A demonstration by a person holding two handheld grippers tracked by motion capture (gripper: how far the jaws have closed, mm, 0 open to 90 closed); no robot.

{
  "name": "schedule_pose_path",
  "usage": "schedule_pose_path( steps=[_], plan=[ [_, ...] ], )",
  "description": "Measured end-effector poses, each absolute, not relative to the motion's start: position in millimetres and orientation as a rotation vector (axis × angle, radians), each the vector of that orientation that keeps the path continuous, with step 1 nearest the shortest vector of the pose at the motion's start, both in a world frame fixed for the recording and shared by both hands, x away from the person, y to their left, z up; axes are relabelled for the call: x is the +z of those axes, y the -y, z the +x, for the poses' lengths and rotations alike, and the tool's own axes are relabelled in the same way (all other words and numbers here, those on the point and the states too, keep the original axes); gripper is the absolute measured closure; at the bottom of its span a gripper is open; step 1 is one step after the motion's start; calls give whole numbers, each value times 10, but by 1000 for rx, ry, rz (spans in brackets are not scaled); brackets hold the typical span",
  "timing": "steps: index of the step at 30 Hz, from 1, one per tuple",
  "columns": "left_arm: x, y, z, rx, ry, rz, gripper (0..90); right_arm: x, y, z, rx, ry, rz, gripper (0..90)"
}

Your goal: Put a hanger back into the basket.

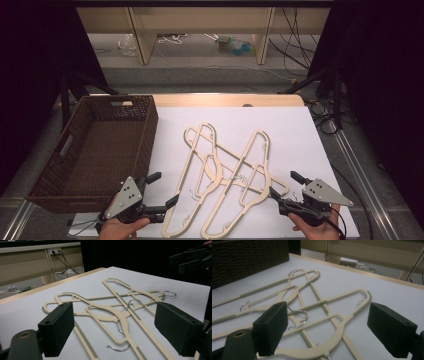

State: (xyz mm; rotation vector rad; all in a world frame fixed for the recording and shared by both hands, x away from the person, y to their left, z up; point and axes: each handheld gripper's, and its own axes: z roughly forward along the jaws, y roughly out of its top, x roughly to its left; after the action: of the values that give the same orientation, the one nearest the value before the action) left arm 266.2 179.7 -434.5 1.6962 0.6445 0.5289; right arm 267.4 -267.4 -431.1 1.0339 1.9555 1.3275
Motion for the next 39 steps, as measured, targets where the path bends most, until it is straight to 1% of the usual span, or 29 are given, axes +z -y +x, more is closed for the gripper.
schedule_pose_path(
  steps=[9,19,23,25,31,39],
  plan=[
    [-4343,-1798,2662,530,-645,1699,166,-4314,2668,2669,1306,-1983,1022,208],
    [-4345,-1794,2665,534,-636,1710,166,-4322,2605,2755,1337,-2050,1028,208],
    [-4345,-1795,2671,538,-626,1719,166,-4317,2543,2887,1400,-2130,1039,285],
    [-4348,-1787,2666,533,-635,1713,165,-4316,2499,2965,1408,-2194,1057,350],
    [-4349,-1788,2666,534,-633,1715,166,-4390,2342,3246,1379,-2310,1119,419],
    [-4354,-1774,2659,525,-639,1714,167,-4483,2218,3480,1299,-2395,1215,503]
  ],
)
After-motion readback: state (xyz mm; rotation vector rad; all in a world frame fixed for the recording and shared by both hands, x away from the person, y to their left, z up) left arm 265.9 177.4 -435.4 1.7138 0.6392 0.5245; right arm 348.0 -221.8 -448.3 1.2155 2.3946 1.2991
